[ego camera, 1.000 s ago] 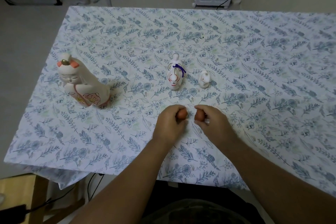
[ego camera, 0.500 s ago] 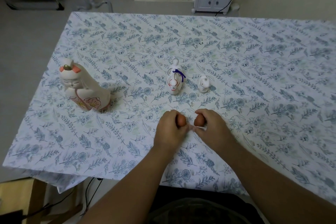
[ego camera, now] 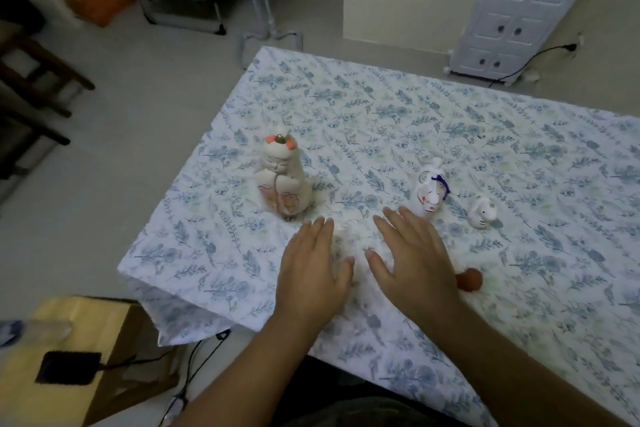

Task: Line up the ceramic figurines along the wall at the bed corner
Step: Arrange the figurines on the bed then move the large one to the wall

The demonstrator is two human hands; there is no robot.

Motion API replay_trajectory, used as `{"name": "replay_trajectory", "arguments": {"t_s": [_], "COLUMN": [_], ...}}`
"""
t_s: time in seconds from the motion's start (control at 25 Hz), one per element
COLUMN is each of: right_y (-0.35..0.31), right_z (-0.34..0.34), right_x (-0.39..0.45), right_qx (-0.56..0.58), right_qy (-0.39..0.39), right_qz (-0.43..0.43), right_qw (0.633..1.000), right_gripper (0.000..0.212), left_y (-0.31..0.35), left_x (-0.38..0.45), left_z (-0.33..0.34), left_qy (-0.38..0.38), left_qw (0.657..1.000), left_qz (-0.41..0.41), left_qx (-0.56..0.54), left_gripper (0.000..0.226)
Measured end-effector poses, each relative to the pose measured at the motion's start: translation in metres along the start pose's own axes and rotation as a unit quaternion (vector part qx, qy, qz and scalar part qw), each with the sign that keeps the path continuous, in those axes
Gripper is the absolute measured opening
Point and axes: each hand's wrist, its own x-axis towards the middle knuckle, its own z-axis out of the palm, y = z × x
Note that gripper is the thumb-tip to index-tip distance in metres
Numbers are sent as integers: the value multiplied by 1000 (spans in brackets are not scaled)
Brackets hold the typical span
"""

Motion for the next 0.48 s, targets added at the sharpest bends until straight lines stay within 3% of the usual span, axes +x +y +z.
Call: {"name": "replay_trajectory", "arguments": {"t_s": [0.2,0.32,0.4,0.48], "right_y": [-78,-107,-120,-128], "right_z": [24,29,28,28], "right_x": [53,88,106,118], "right_qx": [-23,-5,68,172], "right_qy": [-32,-64,-85,-86], "right_qz": [-34,3,63,109], "right_qw": [999,998,992,975], "right_gripper": [71,88,95,81], "left_y": [-73,-99,-108,-114], "left_x": [4,29,55,79], "left_z": [-50,-75,-84,-84], "left_qy": [48,41,30,10], "left_qw": [998,997,995,991], "left_qz": [-27,-44,-23,7], "left_qx": [20,-52,-91,-131], "left_gripper": [78,80,82,82]}}
